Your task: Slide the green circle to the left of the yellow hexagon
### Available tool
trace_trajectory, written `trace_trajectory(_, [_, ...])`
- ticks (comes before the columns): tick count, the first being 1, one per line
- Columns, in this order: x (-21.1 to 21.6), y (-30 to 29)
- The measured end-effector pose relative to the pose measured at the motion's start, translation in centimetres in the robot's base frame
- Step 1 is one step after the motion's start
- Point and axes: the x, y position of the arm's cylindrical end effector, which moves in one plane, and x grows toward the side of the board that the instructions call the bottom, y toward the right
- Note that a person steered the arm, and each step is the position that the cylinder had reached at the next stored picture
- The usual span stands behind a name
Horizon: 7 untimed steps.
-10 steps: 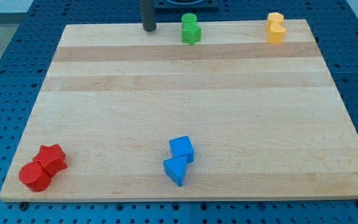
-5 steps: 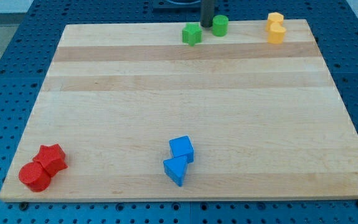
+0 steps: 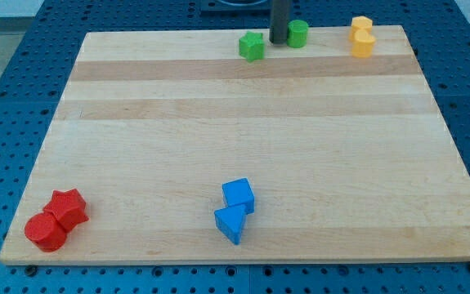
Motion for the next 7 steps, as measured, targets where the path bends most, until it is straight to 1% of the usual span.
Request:
trace_trajectory(2, [0.0, 0.6])
trace_trajectory(6, [0.0, 5.8])
trace_trajectory(7, [0.0, 6.1])
